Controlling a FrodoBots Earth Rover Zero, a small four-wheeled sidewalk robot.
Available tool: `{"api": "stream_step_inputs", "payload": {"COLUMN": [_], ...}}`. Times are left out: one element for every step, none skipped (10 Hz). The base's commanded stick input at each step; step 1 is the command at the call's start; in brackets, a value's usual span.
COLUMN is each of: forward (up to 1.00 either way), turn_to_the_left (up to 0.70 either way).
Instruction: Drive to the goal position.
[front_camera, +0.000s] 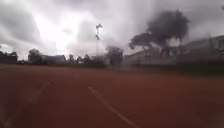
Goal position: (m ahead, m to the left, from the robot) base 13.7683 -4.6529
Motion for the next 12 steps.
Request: {"api": "stream_step_inputs", "payload": {"forward": [1.0,1.0,1.0,1.0,1.0,1.0,1.0,1.0,1.0,1.0,1.0,1.0], "turn_to_the_left": [0.0,0.0,0.0,0.0,0.0,0.0,-0.17,-0.35,-0.4,-0.4,-0.3,-0.11]}}
